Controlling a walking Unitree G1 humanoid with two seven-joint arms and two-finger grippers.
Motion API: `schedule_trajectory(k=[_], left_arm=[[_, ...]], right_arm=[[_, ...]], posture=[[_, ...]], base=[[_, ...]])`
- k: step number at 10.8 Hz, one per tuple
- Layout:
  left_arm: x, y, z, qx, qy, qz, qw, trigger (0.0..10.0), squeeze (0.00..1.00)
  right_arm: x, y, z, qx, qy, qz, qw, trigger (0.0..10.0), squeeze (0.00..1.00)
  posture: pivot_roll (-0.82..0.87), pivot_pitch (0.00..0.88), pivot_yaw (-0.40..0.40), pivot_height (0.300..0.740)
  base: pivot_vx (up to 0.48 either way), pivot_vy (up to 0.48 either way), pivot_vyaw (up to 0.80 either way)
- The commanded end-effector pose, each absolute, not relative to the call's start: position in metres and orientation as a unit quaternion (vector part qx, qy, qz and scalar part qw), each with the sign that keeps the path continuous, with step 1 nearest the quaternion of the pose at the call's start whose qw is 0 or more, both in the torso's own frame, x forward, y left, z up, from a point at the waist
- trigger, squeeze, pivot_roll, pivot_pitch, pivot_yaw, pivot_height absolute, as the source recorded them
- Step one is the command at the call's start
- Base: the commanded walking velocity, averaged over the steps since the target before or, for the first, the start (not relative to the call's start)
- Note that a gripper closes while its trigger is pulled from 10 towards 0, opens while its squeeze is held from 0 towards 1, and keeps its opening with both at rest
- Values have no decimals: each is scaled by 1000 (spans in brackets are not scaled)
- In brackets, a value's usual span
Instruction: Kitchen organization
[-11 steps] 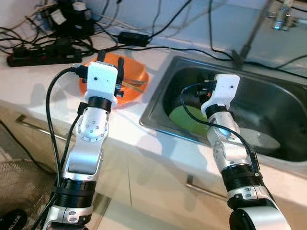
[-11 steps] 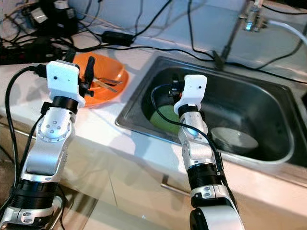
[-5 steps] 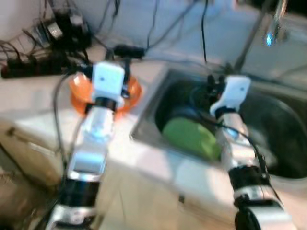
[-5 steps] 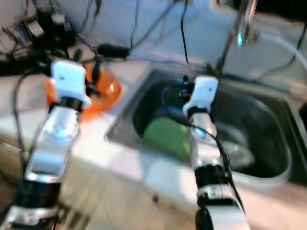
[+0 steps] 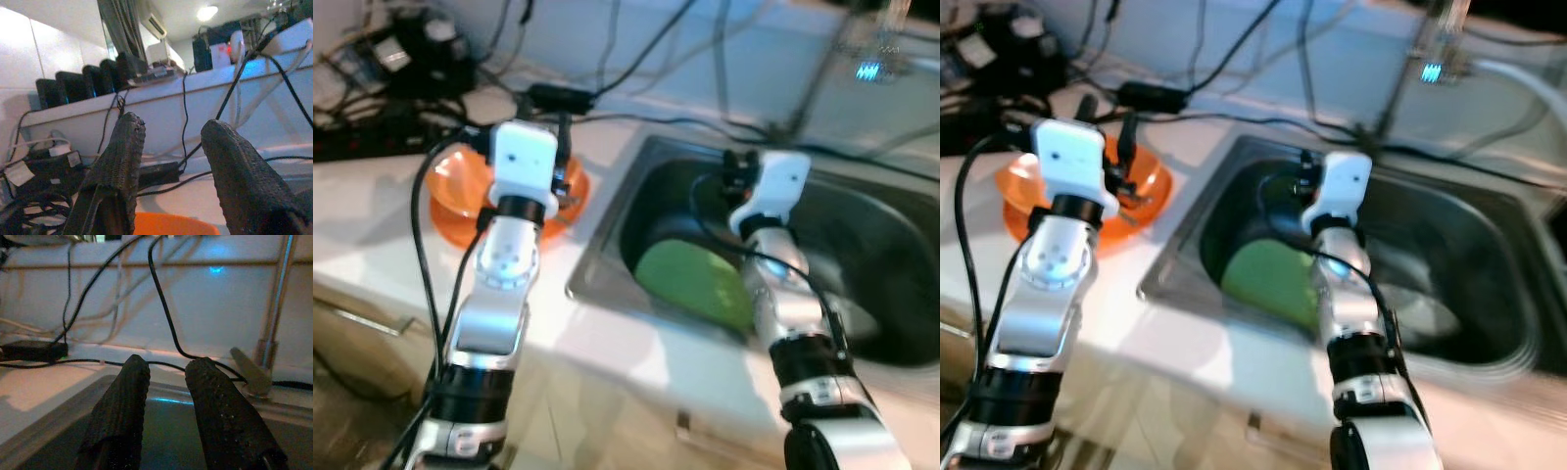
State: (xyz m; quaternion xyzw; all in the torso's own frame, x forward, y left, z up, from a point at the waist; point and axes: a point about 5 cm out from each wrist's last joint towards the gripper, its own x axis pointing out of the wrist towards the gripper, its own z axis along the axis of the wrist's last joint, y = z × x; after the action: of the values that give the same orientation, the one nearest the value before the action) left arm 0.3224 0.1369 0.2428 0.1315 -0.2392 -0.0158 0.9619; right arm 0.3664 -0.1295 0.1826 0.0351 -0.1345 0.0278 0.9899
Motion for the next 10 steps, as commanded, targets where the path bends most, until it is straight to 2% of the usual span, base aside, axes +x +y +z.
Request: schedule_trajectory(k=[1, 10], left_arm=[[322, 139, 246, 127, -244, -13, 961, 10000, 0], [322, 140, 244, 125, -235, -17, 964, 10000, 0]], right_arm=[[366, -127, 185, 38, -140, 30, 989, 10000, 0], [366, -126, 183, 40, -136, 32, 989, 10000, 0]], posture=[[269, 47, -48, 740], [269, 46, -46, 740]], base=[[0, 0, 0], [0, 0, 0]])
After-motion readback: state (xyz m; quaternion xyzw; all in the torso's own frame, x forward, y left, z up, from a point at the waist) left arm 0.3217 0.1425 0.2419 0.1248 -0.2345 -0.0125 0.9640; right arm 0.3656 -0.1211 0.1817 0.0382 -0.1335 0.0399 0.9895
